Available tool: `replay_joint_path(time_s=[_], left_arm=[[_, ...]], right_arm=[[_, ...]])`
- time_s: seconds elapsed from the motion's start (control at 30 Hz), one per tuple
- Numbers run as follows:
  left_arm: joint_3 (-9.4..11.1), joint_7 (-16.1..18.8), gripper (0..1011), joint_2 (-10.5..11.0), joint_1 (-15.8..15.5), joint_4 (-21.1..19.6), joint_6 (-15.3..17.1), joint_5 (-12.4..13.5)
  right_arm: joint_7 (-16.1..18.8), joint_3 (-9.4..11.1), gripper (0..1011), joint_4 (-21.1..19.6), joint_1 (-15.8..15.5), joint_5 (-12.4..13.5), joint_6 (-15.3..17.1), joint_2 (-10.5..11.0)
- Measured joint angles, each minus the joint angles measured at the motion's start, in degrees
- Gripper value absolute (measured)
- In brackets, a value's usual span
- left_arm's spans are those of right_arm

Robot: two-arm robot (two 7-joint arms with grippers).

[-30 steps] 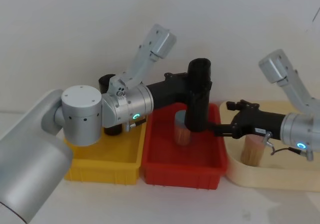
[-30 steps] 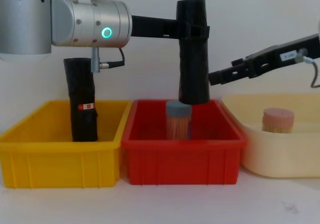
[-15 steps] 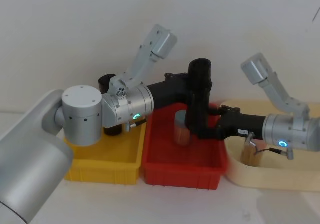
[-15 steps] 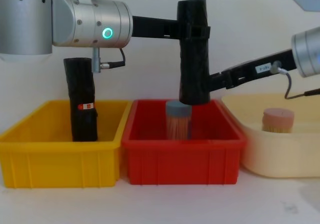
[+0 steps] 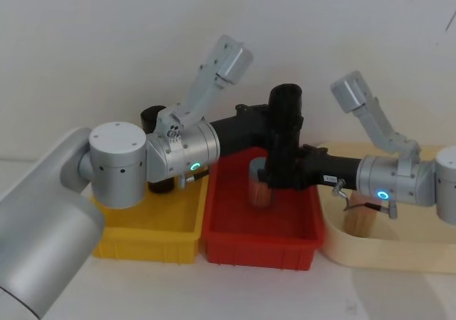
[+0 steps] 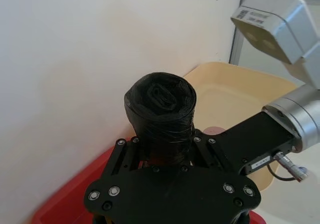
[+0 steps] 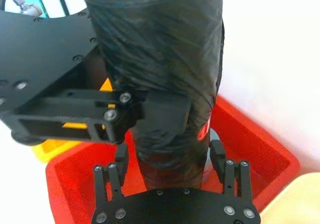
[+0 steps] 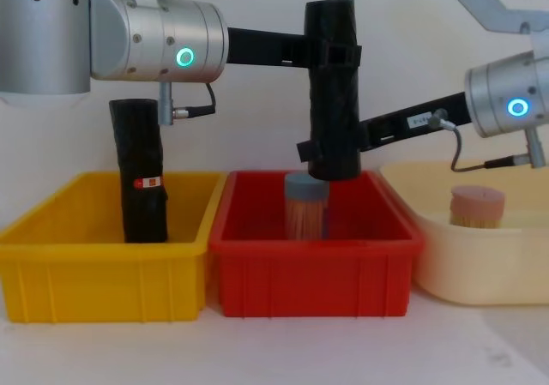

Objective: Pick up the garbage bag with the one hand and transfer it to the other hand.

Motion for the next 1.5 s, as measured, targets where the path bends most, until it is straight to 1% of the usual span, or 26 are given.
replay_joint_path(time_s=[0.1, 0.27, 0.37, 0.4, 0.47, 0.5, 0.53, 0.57, 0.6, 0.63, 0.67, 0.7, 0.77, 0.97, 1.13, 1.23, 1.27, 1.3, 1.37, 1.5], left_arm=[[0.0, 0.0, 383, 0.0, 0.0, 0.0, 0.0, 0.0], [0.0, 0.0, 383, 0.0, 0.0, 0.0, 0.0, 0.0], [0.0, 0.01, 383, 0.0, 0.0, 0.0, 0.0, 0.0], [0.0, 0.01, 383, 0.0, 0.0, 0.0, 0.0, 0.0], [-0.01, 0.02, 383, 0.0, 0.0, 0.0, 0.0, 0.01], [-0.01, 0.02, 383, 0.0, 0.0, 0.0, 0.0, 0.0], [-0.01, 0.02, 383, 0.0, 0.0, 0.0, 0.0, 0.01], [-0.01, 0.02, 383, 0.0, 0.0, 0.0, 0.0, 0.01], [-0.01, 0.02, 383, 0.0, 0.0, 0.0, 0.0, 0.0], [-0.01, 0.02, 383, 0.0, 0.0, 0.0, 0.0, 0.0], [-0.01, 0.02, 383, 0.0, 0.0, 0.0, 0.0, 0.0], [-0.01, 0.02, 383, 0.0, 0.0, 0.0, 0.0, 0.0], [-0.01, 0.03, 383, 0.0, 0.0, 0.0, 0.0, 0.0], [0.01, 0.0, 532, -0.01, 0.0, -0.01, 0.0, -0.02], [0.01, 0.0, 707, -0.01, 0.0, -0.01, 0.01, -0.02], [0.0, 0.0, 764, 0.0, 0.0, -0.01, 0.0, -0.02], [0.0, 0.0, 820, 0.0, 0.0, -0.01, 0.0, -0.02], [0.0, 0.0, 830, 0.0, 0.0, -0.01, 0.0, -0.02], [0.0, 0.0, 904, 0.0, 0.0, -0.01, 0.0, -0.02], [0.0, 0.0, 992, 0.0, 0.0, -0.01, 0.0, -0.02]], right_arm=[[0.07, -0.18, 1001, 1.7, 0.81, 0.21, -0.61, -0.85], [0.14, -0.31, 927, 3.23, 1.48, 0.37, -1.18, -1.56], [0.18, -0.39, 851, 4.01, 1.84, 0.45, -1.46, -1.91], [0.18, -0.41, 799, 4.17, 1.91, 0.47, -1.52, -1.98], [0.2, -0.44, 762, 4.62, 2.13, 0.51, -1.7, -2.19], [0.2, -0.45, 710, 4.74, 2.19, 0.53, -1.74, -2.25], [0.2, -0.47, 710, 4.86, 2.24, 0.54, -1.78, -2.32], [0.21, -0.48, 668, 5.07, 2.34, 0.57, -1.87, -2.41], [0.22, -0.49, 656, 5.17, 2.39, 0.58, -1.9, -2.46], [0.23, -0.51, 611, 5.31, 2.47, 0.6, -1.95, -2.55], [0.23, -0.51, 611, 5.31, 2.47, 0.6, -1.95, -2.55], [0.24, -0.53, 566, 5.45, 2.52, 0.63, -2.03, -2.61], [0.24, -0.57, 563, 5.51, 2.56, 0.65, -2.07, -2.65], [0.0, -0.61, 562, 5.22, 2.48, 0.74, -1.91, -2.48], [-0.96, -0.59, 562, 4.5, 2.15, 0.76, -1.35, -2.14], [-1.9, -0.48, 562, 3.75, 1.8, 0.76, -0.8, -1.78], [-2.46, -0.43, 562, 3.34, 1.62, 0.73, -0.53, -1.57], [-2.87, -0.38, 562, 3.12, 1.52, 0.68, -0.32, -1.44], [-3.88, -0.19, 562, 2.44, 1.21, 0.57, 0.2, -1.02], [-5.76, 0.16, 562, 1.29, 0.75, 0.24, 1.19, -0.29]])
